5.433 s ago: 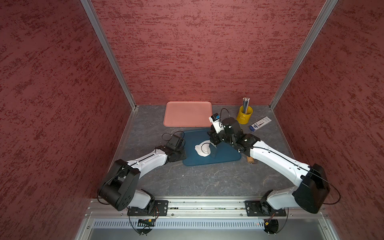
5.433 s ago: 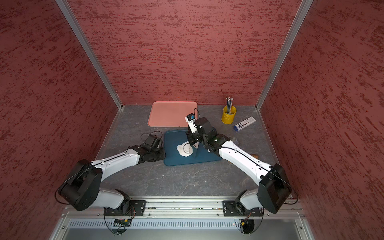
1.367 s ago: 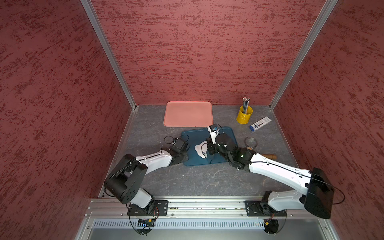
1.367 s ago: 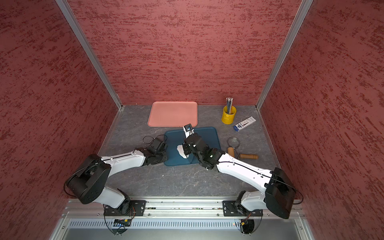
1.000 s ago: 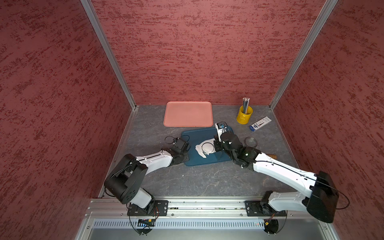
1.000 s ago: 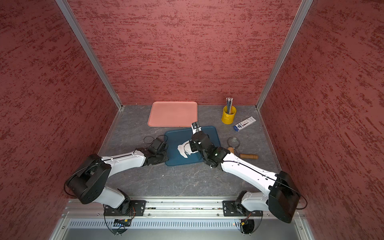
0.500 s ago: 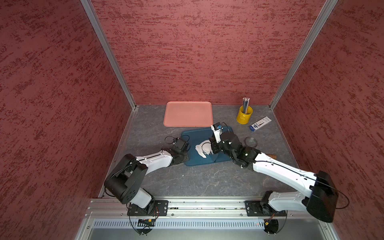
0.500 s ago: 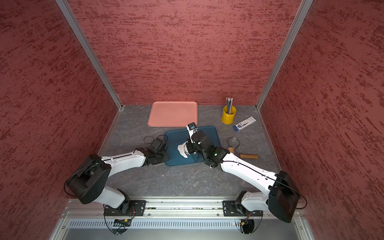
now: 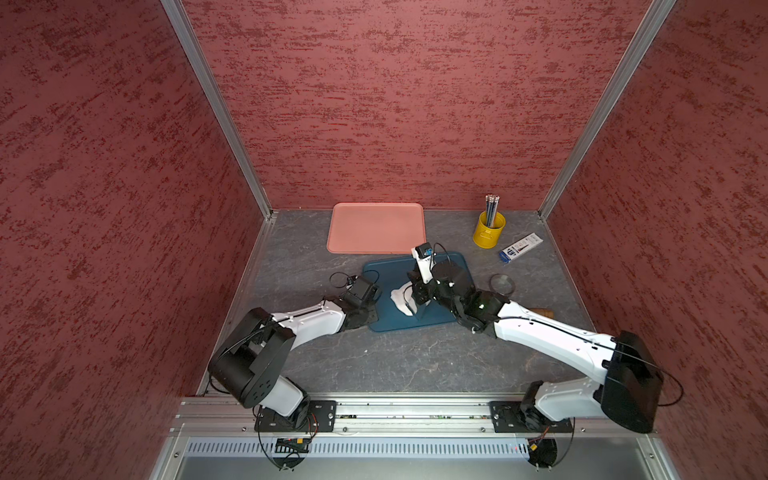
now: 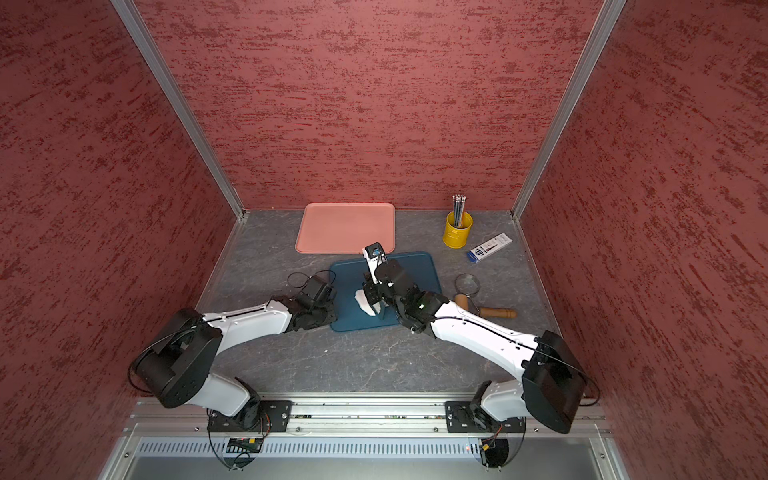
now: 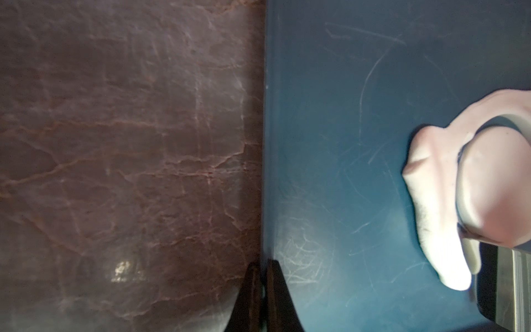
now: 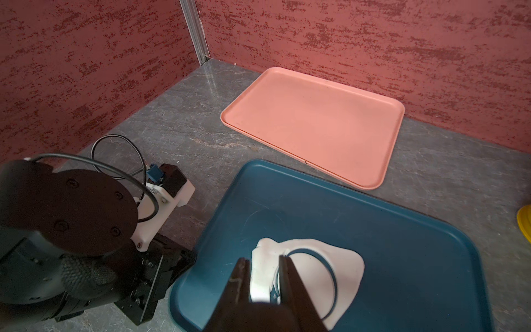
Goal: Roll out the dumpling wrappers from the dough
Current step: Remove the dumpling wrapper from the work surface.
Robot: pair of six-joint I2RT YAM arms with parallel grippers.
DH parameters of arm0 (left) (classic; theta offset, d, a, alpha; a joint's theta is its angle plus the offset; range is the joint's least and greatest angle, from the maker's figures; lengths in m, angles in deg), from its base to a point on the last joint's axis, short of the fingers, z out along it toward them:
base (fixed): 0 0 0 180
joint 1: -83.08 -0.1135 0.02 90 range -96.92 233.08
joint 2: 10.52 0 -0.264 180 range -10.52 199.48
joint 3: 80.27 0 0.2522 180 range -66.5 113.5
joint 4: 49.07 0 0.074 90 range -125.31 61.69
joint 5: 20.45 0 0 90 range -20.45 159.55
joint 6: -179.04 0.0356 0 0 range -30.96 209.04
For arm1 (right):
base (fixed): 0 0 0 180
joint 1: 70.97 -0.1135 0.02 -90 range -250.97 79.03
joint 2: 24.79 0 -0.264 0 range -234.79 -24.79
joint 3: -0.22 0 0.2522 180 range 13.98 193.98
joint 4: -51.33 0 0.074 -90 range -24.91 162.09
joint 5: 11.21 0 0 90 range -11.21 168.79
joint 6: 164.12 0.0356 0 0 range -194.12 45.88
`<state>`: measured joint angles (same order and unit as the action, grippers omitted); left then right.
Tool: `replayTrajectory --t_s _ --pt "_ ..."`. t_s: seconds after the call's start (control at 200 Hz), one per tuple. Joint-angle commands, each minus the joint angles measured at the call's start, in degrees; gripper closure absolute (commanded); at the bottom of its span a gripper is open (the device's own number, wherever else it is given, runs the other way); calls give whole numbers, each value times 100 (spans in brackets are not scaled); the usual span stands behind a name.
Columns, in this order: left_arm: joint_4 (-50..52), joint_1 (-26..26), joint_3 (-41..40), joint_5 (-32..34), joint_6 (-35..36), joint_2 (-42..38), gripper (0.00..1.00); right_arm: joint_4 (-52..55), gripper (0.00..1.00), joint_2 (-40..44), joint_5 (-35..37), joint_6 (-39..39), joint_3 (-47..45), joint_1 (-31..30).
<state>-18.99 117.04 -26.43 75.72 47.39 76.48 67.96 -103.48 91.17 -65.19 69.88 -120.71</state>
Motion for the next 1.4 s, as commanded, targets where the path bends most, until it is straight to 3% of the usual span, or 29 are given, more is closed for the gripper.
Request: replayTrajectory --t_s 0.0,0.736,1.002,1.152,1.287,1.397 --pt "181 4 71 209 -19 -18 100 -227 100 -45 201 -116 482 -45" --pt "240 -47 36 341 -160 -37 100 585 100 540 568 -93 -463 23" --pt "203 -38 21 340 -160 -97 100 773 100 508 541 -137 -302 69" --pt "198 -38 25 332 -160 -96 100 561 100 1043 99 -39 -331 82" --pt "148 -22 21 318 -165 -72 100 732 100 814 533 -117 32 87" --pt "161 -12 27 312 -160 -76 100 450 100 737 228 33 66 101"
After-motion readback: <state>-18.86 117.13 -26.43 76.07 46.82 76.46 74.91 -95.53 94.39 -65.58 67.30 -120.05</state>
